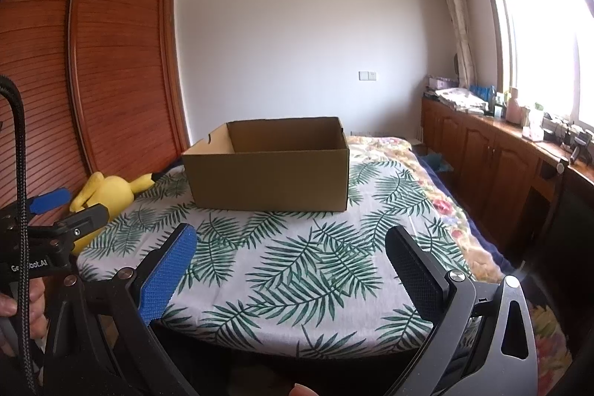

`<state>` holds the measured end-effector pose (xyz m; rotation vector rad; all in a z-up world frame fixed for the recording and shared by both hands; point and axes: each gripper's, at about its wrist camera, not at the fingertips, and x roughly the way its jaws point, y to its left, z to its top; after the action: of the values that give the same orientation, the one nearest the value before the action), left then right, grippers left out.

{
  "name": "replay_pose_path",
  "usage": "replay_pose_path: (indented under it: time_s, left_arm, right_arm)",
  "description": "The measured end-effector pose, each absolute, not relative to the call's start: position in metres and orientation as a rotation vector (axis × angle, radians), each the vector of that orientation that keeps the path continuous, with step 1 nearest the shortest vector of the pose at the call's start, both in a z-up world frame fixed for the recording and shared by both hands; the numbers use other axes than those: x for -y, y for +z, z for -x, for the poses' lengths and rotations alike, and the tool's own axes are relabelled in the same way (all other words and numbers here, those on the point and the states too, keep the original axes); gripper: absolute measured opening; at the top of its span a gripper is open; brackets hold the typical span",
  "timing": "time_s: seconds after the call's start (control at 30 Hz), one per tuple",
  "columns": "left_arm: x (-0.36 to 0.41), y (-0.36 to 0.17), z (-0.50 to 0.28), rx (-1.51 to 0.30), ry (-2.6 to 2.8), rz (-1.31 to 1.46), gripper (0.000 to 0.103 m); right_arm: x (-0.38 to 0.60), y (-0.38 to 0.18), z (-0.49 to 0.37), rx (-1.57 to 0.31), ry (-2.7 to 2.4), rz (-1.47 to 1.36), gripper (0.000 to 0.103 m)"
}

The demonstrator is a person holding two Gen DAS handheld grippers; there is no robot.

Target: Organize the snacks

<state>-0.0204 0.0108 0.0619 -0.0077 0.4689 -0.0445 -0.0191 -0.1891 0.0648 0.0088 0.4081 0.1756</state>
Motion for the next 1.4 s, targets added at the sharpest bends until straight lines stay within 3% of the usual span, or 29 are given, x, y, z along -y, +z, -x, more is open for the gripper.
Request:
replay_pose_path:
  time_s: [1.4]
  left_arm:
    - [-0.0123, 0.0625, 0.0227, -0.468, -0.047, 0.001, 0.102]
  right_arm:
    - [0.1931, 0.0633, 0.0193, -0.415, 0.177, -0.025, 0.103]
